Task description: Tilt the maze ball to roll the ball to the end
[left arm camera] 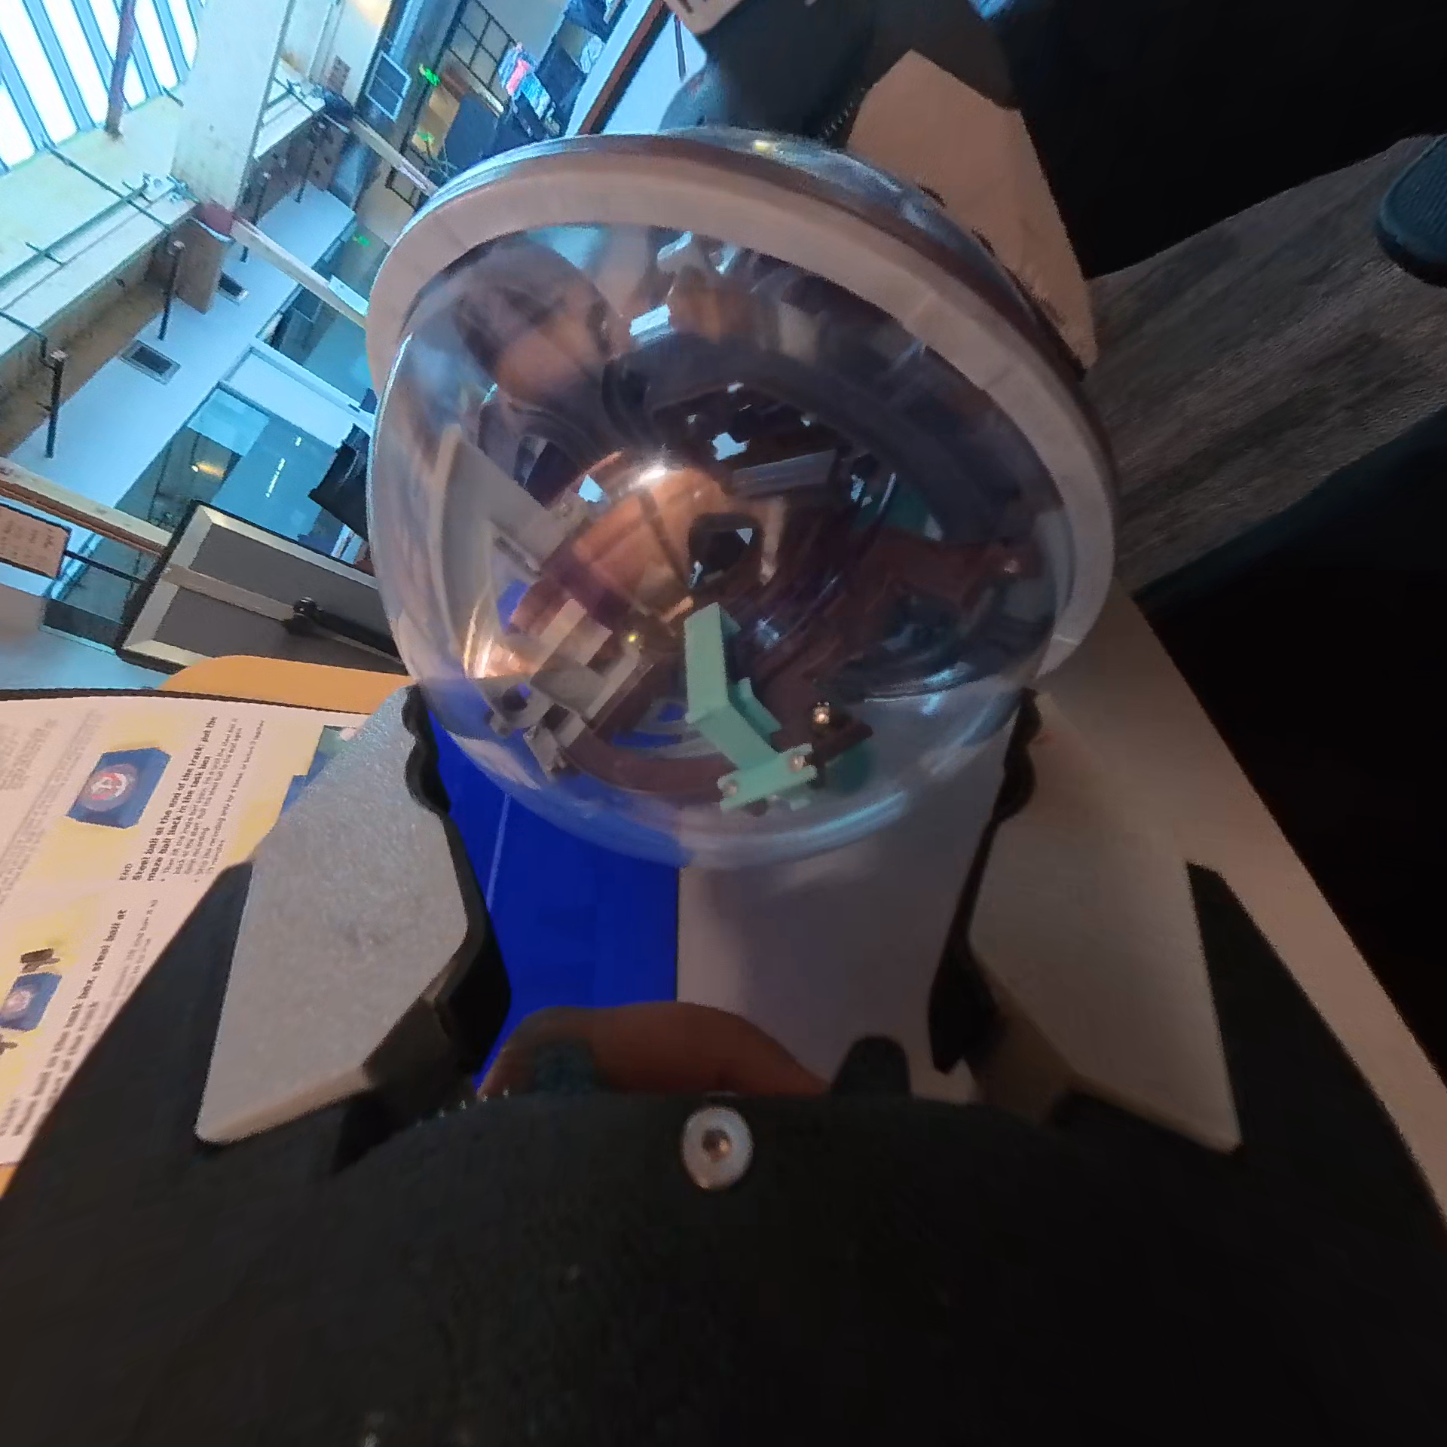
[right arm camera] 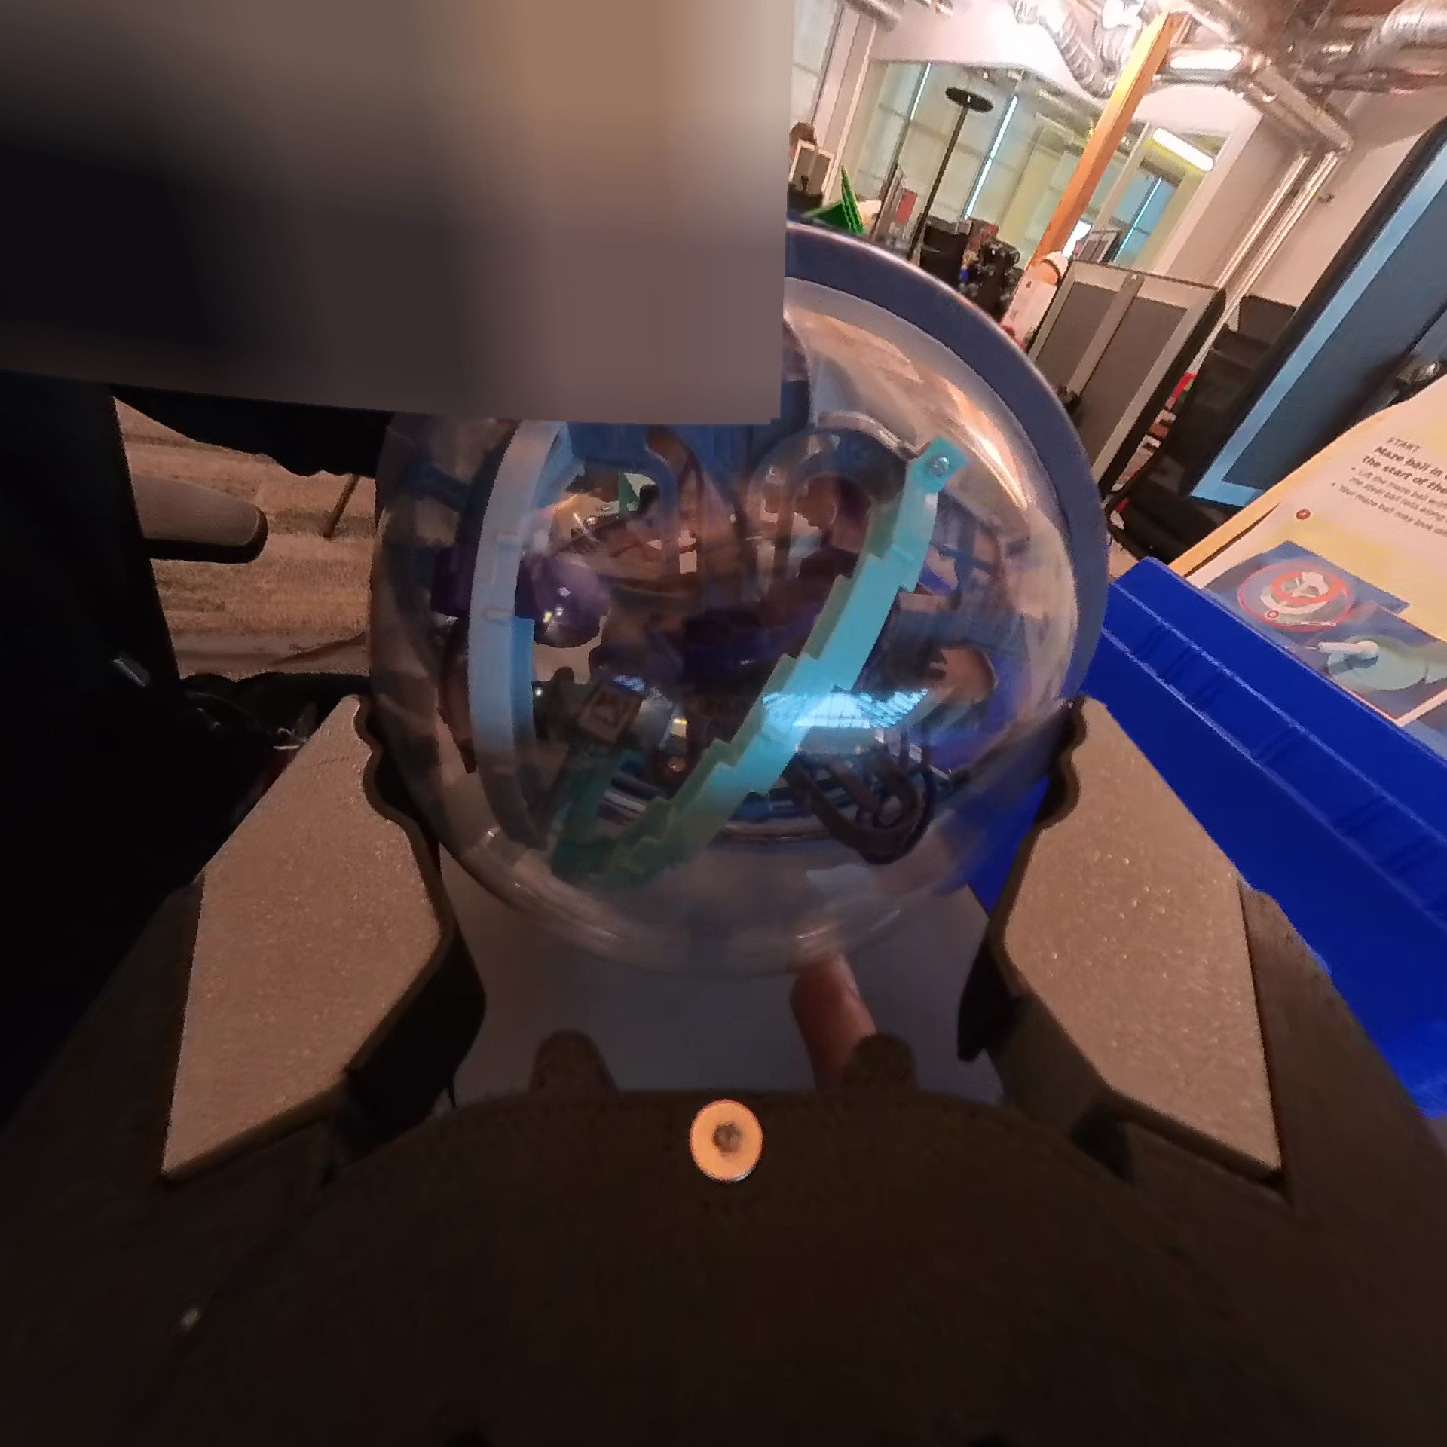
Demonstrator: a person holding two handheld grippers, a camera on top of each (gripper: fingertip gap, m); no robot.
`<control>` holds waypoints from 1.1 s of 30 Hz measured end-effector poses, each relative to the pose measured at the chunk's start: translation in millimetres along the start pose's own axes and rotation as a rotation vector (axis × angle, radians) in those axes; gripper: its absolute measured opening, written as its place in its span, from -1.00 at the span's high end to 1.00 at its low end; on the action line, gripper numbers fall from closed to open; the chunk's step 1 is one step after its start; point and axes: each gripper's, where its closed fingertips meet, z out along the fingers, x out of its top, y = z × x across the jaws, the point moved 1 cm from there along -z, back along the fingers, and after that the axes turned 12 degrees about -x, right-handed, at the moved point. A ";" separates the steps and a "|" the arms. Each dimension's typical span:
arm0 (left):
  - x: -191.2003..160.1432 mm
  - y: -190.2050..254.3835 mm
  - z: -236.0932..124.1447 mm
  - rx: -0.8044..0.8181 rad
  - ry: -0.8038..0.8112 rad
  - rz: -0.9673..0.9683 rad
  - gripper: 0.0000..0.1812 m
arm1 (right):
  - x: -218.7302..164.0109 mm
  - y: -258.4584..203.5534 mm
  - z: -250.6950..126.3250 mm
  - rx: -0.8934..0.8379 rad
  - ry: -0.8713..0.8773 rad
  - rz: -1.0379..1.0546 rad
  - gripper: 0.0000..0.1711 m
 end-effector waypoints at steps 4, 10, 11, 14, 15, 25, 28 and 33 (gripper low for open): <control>0.8 1.7 -3.2 -0.024 0.011 -0.028 -0.55 | -0.3 -2.2 3.1 0.021 0.012 0.042 -0.84; -2.3 3.0 -5.3 -0.094 0.006 -0.143 -0.56 | -3.9 -3.2 8.8 0.067 -0.001 0.180 -0.84; -1.9 3.1 -5.4 -0.099 0.006 -0.153 -0.57 | -4.0 -3.3 9.0 0.072 0.002 0.193 -0.84; -0.4 2.9 -6.5 -0.111 0.006 -0.171 -0.57 | -3.5 -3.7 9.3 0.086 0.014 0.222 -0.84; 0.9 2.7 -7.1 -0.113 0.012 -0.174 -0.57 | -2.8 -3.9 9.3 0.090 0.021 0.229 -0.84; 6.4 -1.5 -7.2 -0.115 0.021 -0.177 -0.57 | 1.4 -1.2 6.8 0.104 0.048 0.246 -0.84; 13.7 -7.0 -8.6 -0.124 0.013 -0.169 -0.57 | 7.1 1.9 4.1 0.113 0.090 0.260 -0.84; 28.3 -14.9 -13.9 -0.110 0.004 -0.125 -0.57 | 21.9 4.7 -1.6 0.116 0.148 0.234 -0.84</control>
